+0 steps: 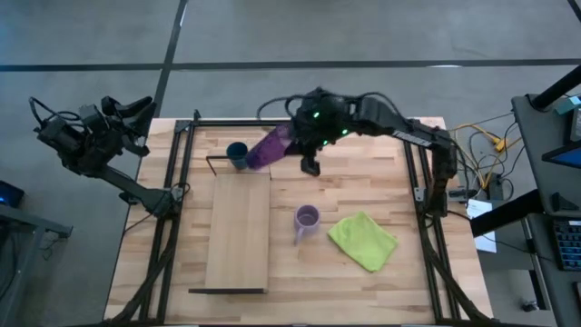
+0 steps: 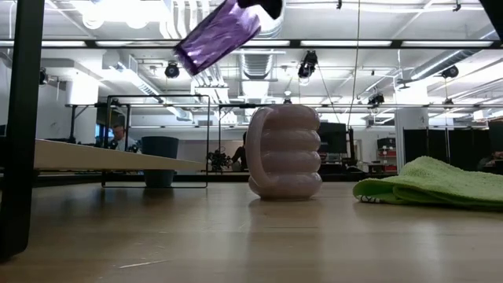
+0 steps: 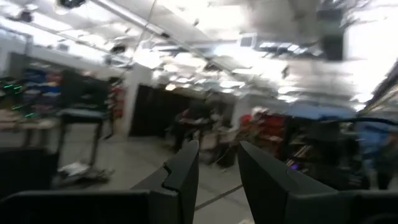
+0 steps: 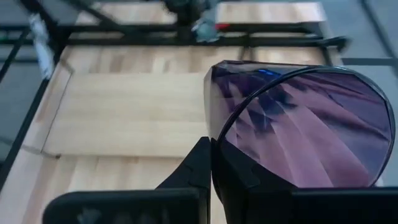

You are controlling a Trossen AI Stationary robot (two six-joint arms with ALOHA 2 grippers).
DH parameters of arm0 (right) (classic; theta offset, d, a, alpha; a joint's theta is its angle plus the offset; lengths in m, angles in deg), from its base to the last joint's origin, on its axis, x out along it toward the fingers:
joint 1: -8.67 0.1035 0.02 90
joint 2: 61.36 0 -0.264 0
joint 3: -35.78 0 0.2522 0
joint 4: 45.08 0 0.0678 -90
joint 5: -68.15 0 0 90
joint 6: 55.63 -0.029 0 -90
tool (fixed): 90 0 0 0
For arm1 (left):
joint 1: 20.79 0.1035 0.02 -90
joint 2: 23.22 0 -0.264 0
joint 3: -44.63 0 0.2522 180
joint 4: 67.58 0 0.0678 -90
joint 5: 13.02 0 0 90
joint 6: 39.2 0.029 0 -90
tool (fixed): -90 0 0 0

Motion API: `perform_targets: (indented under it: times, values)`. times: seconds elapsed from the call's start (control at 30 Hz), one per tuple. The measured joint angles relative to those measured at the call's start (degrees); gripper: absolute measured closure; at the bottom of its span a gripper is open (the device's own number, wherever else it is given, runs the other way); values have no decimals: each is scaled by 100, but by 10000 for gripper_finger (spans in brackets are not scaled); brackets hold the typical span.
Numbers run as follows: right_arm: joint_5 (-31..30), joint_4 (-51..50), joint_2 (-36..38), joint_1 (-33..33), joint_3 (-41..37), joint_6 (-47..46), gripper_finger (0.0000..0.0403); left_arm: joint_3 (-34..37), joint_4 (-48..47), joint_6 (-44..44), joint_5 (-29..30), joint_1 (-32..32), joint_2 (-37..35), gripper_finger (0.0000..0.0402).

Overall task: Stack small to large cups/mugs on shelf
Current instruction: Put violet cup on the shelf

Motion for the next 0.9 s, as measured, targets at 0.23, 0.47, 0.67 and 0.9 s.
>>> perform_targets:
  times: [0.23, 0.47, 0.67, 0.9]
  values:
    - [98, -1, -547, 168, 172, 306, 394, 4, -1313, -1101, 759, 0, 156, 301]
    - [109, 10, -1101, 216, 750, 299, 394, 25, -3712, -4167, 756, 0, 447, 301]
    - [310, 51, -1510, 237, 996, 212, 394, 230, -4692, -6037, 720, 0, 855, 301]
    - [308, 36, -1722, 238, 996, 188, 394, 734, -4728, -7291, 168, 0, 1205, 301]
